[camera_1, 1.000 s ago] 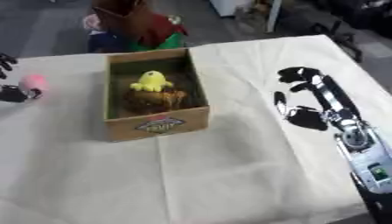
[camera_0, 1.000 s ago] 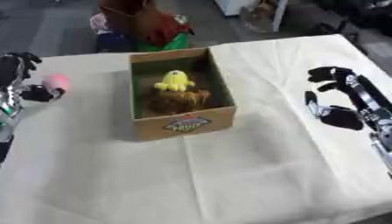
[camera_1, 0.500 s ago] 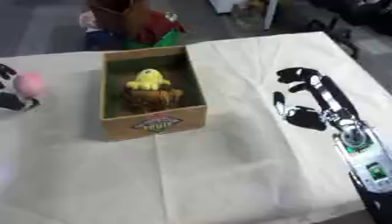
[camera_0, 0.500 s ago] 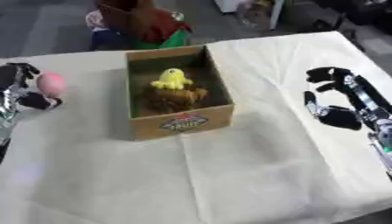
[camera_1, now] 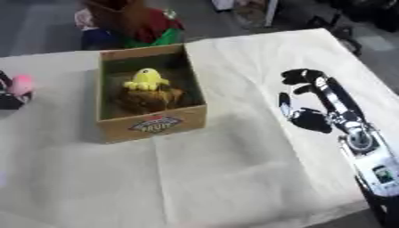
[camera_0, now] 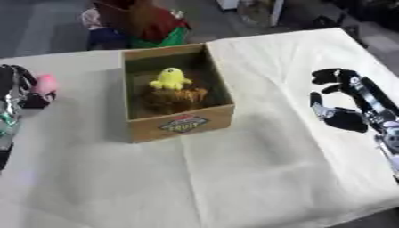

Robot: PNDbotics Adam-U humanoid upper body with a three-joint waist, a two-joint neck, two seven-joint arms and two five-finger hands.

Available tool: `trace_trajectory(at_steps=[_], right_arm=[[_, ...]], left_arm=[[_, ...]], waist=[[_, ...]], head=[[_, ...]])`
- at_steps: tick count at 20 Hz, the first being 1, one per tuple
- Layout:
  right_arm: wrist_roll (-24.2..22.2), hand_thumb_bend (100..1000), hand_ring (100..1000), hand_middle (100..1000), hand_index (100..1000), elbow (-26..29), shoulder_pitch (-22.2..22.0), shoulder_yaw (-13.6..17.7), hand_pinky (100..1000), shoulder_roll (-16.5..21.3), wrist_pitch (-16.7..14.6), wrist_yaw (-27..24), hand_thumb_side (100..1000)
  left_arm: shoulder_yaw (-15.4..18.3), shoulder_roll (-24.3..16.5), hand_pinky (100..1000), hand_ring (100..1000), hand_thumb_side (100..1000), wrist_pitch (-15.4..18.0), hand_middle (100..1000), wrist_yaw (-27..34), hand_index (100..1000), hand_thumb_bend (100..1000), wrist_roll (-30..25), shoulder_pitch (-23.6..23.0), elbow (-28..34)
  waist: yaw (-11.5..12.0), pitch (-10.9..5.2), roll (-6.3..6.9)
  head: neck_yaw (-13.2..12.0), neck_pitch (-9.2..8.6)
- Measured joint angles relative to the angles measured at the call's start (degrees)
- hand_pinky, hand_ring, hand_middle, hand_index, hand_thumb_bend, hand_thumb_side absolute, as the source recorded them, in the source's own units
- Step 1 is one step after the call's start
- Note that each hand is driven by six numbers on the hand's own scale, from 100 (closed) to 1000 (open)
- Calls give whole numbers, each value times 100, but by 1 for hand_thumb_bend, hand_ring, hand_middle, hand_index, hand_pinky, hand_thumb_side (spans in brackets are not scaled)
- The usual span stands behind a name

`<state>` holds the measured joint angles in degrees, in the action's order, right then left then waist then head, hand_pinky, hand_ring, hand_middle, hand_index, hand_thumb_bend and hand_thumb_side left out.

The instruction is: Pick up objects on the table and place them in the box.

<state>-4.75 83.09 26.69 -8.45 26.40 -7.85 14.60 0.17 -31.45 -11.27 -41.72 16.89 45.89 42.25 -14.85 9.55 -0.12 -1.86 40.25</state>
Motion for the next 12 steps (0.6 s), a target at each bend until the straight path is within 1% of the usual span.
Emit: trace_trajectory(at_steps=[3, 6, 9, 12], right_arm=[[1, 100, 795, 679, 807, -10, 0, 0, 711, 0, -1, -1, 100], [-2, 100, 796, 679, 807, -11, 0, 0, 712, -1, -5, -1, 100], [-20, 100, 796, 679, 808, -11, 2, 0, 712, -4, -22, -1, 100], [-29, 100, 796, 679, 808, -12, 3, -3, 712, -10, -29, -1, 100]], left_arm=[[-28, 1, 465, 291, 100, 83, 235, 328, 341, 430, 232, 10, 283], [-189, 1, 461, 295, 100, 210, 240, 678, 345, 416, 170, 58, 742], [-467, 46, 469, 304, 100, 395, 248, 997, 355, 434, -118, 164, 1317], [-823, 201, 483, 322, 100, 598, 266, 1219, 375, 479, -582, 288, 1798]], waist=[[18, -8, 9], [40, -34, 29], [41, -57, 29], [40, -70, 19]], head=[[1, -3], [1, -6], [-3, -18], [-22, -30]])
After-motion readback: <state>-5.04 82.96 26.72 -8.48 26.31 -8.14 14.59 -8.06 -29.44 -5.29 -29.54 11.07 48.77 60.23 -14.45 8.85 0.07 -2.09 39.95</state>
